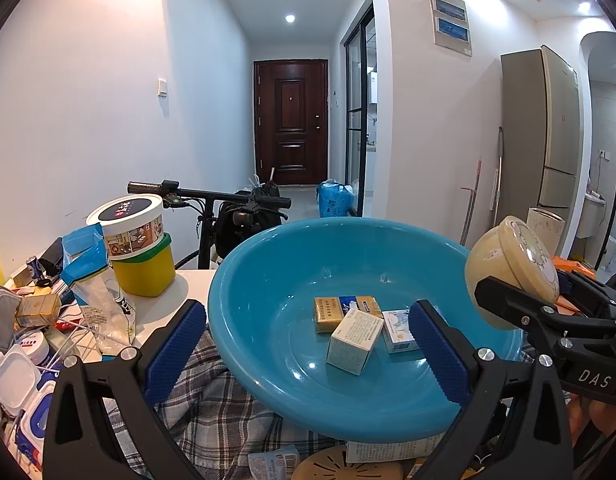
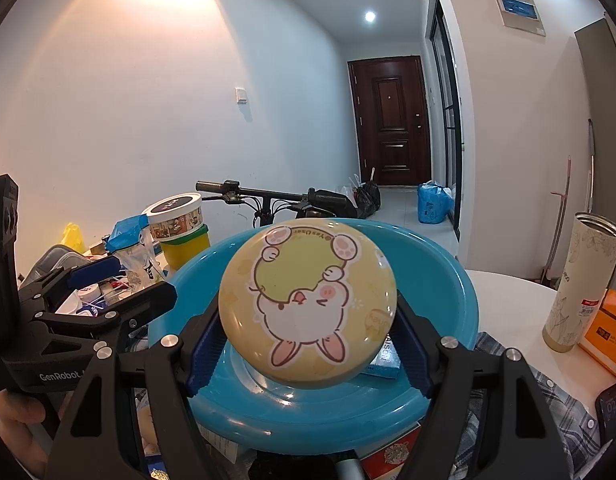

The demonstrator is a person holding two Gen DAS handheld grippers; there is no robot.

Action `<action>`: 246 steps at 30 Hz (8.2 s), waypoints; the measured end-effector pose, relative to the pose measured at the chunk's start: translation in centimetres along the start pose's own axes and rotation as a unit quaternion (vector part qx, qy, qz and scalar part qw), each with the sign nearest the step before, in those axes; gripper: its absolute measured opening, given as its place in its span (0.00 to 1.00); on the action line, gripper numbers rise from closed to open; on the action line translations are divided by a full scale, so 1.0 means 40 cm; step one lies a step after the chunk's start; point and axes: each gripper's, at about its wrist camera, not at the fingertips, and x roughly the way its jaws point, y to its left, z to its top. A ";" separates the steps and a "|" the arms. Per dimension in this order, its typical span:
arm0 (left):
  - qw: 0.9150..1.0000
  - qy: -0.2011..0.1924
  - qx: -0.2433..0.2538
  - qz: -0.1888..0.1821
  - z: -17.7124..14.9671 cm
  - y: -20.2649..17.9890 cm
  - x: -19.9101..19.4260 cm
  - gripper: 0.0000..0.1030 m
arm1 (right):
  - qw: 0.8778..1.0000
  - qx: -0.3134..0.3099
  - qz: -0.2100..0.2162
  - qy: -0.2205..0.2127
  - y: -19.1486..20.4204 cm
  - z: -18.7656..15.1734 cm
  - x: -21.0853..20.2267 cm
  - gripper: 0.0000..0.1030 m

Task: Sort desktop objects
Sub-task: 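Hold the yellow sheep tin above the basin with the right gripper, then open the right gripper to drop the yellow sheep tin into the basin, then move the right gripper down to the pile toward the beige printed box, then close the right gripper on the beige printed box and lift it, then grasp the gold-blue cigarette box with the left gripper while the right holds the beige box, then carry the gold-blue box with the left gripper while the right carries the beige box over the basin, then hold the gold-blue box and the beige box above the basin with both grippers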

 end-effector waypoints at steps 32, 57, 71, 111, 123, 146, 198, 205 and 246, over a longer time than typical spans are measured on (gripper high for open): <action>1.000 -0.001 -0.003 0.001 0.002 0.014 0.001 1.00 | 1.000 0.001 0.005 0.005 -0.004 0.001 0.002 0.72; 1.000 -0.004 -0.009 0.002 0.004 0.026 -0.005 1.00 | 1.000 -0.001 0.014 0.009 -0.009 -0.008 0.001 0.72; 1.000 -0.005 -0.011 0.004 0.005 0.027 -0.009 1.00 | 1.000 -0.009 -0.006 -0.018 0.002 -0.002 -0.013 1.00; 1.000 -0.012 -0.024 -0.009 0.021 0.039 -0.041 1.00 | 0.974 -0.127 0.137 0.128 0.161 -0.272 -0.200 1.00; 0.999 -0.018 -0.034 -0.012 0.024 0.056 -0.051 1.00 | 0.971 -0.165 0.071 0.157 0.187 -0.319 -0.126 0.97; 0.999 -0.024 -0.003 -0.028 0.020 0.002 -0.068 1.00 | 0.989 0.082 0.121 -0.022 -0.062 -0.250 -0.295 0.59; 0.991 0.057 0.090 -0.082 -0.193 -0.125 -0.296 0.55 | 0.992 0.087 0.064 -0.065 -0.116 -0.256 -0.345 0.59; 0.994 0.032 0.064 -0.086 -0.111 -0.091 -0.266 0.56 | 0.991 0.094 0.070 -0.057 -0.123 -0.245 -0.337 0.59; 0.999 0.006 0.015 -0.033 0.045 0.009 0.040 0.56 | 0.997 0.008 0.057 -0.052 0.001 0.019 -0.062 0.59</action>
